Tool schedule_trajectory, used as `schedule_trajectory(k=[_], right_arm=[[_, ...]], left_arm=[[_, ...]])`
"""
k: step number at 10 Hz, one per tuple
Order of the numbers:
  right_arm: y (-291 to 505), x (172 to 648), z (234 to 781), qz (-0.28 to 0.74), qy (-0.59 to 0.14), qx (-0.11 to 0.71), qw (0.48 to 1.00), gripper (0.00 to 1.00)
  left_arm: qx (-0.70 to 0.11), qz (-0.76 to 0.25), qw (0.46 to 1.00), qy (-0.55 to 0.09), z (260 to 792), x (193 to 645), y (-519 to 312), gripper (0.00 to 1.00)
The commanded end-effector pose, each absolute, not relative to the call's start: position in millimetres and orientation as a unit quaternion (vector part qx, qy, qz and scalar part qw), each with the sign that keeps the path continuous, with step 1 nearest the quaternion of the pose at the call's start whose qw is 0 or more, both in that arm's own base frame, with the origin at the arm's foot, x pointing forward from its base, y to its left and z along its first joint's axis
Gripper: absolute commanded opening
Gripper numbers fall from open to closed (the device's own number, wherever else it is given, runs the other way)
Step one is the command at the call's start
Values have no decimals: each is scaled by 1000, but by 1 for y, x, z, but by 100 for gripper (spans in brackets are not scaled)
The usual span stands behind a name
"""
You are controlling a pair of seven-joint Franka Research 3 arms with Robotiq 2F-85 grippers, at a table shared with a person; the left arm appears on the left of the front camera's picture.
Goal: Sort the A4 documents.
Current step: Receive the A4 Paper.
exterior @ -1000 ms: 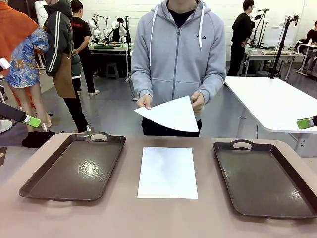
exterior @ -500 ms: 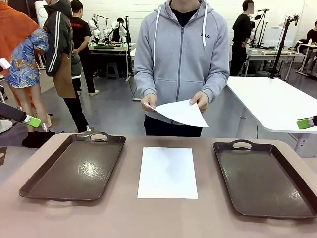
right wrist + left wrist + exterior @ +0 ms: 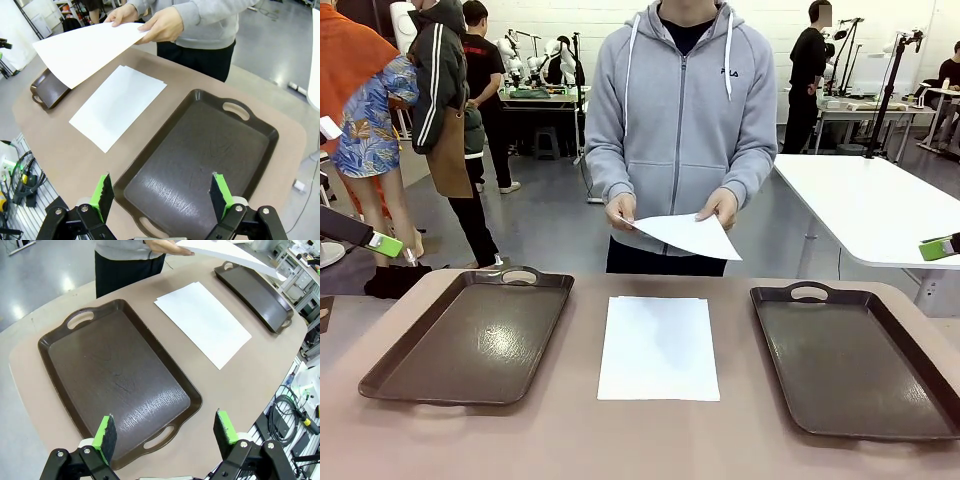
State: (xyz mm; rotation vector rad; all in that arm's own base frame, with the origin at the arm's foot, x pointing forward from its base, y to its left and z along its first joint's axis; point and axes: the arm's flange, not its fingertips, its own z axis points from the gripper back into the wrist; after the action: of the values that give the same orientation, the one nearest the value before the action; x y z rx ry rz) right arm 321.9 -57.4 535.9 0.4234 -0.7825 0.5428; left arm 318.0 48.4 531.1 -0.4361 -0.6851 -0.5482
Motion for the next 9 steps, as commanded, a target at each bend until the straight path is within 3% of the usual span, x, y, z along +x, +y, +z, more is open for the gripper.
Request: schedule_trajectory(k=[1,9], right_arm=[[-57,323,535,262,-374,211,864,100],[-57,323,535,262,-374,211,864,100]], left_arm=[[-212,-265,880,-332,530,320,49,100],[-212,-265,880,-332,530,320,49,100]])
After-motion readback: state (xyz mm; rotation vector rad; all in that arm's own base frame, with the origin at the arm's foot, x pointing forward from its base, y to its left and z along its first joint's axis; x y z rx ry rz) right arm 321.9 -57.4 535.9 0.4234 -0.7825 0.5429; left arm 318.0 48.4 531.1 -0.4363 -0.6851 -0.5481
